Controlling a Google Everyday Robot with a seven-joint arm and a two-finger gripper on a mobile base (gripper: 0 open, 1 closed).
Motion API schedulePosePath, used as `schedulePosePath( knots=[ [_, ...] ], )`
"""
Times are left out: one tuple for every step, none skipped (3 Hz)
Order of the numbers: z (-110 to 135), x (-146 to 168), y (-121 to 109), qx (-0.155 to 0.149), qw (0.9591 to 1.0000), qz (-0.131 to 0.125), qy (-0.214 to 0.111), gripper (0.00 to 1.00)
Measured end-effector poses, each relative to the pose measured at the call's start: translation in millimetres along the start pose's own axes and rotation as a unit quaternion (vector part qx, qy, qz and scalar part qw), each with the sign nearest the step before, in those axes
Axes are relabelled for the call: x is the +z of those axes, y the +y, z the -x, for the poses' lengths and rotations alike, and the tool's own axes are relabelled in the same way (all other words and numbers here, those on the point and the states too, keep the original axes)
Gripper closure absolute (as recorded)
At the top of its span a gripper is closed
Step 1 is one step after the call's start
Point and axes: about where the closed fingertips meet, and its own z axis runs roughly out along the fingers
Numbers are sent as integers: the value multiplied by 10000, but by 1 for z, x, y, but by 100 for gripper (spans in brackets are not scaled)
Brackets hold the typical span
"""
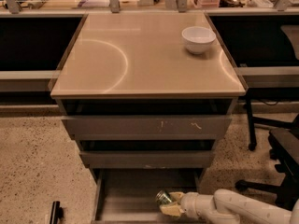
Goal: Place green can into bottom drawer
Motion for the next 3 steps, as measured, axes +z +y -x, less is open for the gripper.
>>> schedulePosePath(
  knots=[
    [-31,23,-11,178,9988,23,450,100],
    [-53,45,-27,283,9965,44,779,100],
    [-69,55,-44,395,9946,27,964,100]
  ],
)
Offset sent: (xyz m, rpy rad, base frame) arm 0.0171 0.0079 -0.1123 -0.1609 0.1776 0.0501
